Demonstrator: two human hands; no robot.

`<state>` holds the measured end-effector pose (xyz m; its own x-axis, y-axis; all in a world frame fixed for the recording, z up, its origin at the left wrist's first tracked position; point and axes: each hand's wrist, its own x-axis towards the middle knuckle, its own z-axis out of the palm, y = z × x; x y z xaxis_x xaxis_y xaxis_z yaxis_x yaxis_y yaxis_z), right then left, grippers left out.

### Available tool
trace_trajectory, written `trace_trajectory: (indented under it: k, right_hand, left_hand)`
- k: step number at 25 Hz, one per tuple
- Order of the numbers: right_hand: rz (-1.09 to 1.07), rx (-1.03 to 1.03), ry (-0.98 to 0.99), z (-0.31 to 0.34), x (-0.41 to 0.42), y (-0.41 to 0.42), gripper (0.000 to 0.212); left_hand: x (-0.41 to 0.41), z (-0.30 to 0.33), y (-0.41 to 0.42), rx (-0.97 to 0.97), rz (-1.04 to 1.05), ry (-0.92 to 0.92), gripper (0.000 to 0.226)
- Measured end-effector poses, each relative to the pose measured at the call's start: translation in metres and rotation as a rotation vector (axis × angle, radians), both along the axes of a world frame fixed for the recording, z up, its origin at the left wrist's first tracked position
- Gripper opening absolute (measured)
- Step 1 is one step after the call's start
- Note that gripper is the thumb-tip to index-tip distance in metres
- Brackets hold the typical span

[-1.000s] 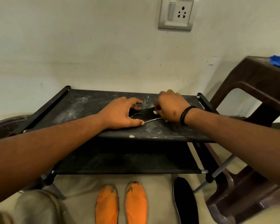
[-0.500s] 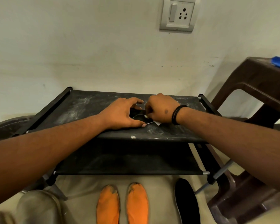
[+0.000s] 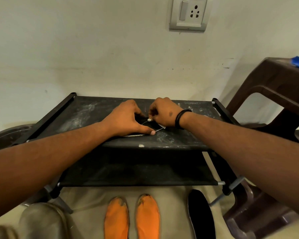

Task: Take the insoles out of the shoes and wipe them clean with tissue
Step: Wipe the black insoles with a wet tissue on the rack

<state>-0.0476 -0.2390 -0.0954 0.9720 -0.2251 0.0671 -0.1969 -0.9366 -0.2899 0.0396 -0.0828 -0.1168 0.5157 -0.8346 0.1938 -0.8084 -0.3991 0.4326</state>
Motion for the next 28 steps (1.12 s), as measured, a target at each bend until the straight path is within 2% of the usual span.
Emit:
trace_trajectory:
  k: [5, 8, 11, 15, 16, 20, 23, 28]
  right_hand:
    - [0.022, -0.079, 0.132, 0.009, -0.014, -0.016, 0.011]
    - [0.004, -0.015, 0.058, 0.008, -0.015, -0.012, 0.012]
    - [-0.015, 0.019, -0.026, 0.001, 0.000, -0.001, 0.009]
    - [0.063, -0.245, 0.049, 0.000, -0.002, 0.009, 0.011]
    - [0.071, -0.258, 0.083, 0.002, -0.008, 0.007, 0.011]
    - [0.075, -0.094, 0.151, 0.009, -0.029, -0.008, 0.016]
    - [0.040, -0.072, 0.108, 0.005, -0.020, -0.006, 0.016]
    - [0.050, -0.240, 0.012, -0.003, 0.000, 0.010, 0.018]
  left_hand:
    - [-0.003, 0.001, 0.001, -0.029, -0.016, -0.043, 0.060]
    - [-0.001, -0.001, -0.001, -0.013, -0.016, -0.026, 0.064]
    - [0.001, -0.002, -0.001, 0.011, 0.000, -0.033, 0.080]
    - [0.001, -0.003, 0.000, 0.005, 0.003, -0.061, 0.077]
    - [0.001, -0.002, 0.000, 0.005, -0.009, -0.061, 0.074]
    - [0.001, -0.003, -0.001, -0.023, -0.039, -0.052, 0.066]
    - [0.002, -0.003, -0.002, -0.008, -0.037, -0.066, 0.072]
    - [0.004, -0.003, -0.003, 0.033, 0.006, -0.094, 0.083]
